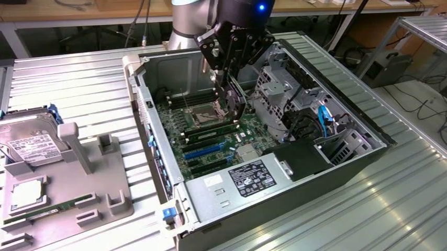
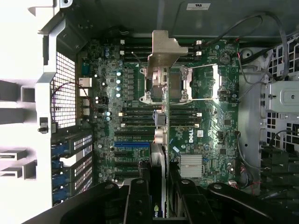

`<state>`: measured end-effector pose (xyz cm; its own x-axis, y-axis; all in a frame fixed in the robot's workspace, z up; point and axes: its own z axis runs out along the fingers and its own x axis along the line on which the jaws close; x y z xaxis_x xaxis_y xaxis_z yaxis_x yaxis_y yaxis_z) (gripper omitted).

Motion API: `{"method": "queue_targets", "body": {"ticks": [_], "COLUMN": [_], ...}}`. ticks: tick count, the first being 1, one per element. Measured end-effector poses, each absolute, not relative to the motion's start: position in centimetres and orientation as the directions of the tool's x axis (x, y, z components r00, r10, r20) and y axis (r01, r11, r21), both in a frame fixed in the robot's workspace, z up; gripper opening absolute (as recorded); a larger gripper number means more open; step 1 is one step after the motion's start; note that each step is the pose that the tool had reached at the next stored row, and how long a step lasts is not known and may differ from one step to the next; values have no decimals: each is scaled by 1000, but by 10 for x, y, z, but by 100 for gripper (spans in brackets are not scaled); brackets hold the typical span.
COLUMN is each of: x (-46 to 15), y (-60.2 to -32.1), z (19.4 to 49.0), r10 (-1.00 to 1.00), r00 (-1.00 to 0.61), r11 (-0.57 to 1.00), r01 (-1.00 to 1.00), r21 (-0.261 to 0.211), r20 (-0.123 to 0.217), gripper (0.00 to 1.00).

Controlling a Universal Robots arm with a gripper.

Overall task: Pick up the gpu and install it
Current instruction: 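Insert the gpu into the slot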

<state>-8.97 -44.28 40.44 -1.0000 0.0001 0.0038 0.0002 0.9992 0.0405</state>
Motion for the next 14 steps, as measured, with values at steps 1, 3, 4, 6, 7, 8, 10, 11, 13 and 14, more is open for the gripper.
{"method": "queue_targets", "body": {"ticks": [1, 3, 4, 6, 7, 8, 10, 11, 13, 14], "x": [-83, -72, -71, -71, -71, -71, -71, -71, -71, -71], "y": [-443, -443, -443, -443, -443, -443, -443, -443, -443, -443], "z": [404, 402, 401, 400, 400, 399, 397, 396, 394, 393], "r10": [-1, -7, -17, -43, -59, -85, -144, -181, -242, -260], "r00": [-1000, -1000, -1000, -999, -998, -996, -990, -984, -970, -966], "r11": [999, 999, 999, 998, 997, 996, 989, 983, 970, 965], "r01": [-1, -7, -16, -43, -59, -85, -143, -180, -242, -260], "r21": [41, 41, 41, 40, 40, 40, 40, 40, 40, 40], "r20": [4, 4, 4, 3, 3, 3, 2, 1, 0, -1], "gripper": [26, 26, 26, 26, 26, 26, 26, 26, 26, 26]}}
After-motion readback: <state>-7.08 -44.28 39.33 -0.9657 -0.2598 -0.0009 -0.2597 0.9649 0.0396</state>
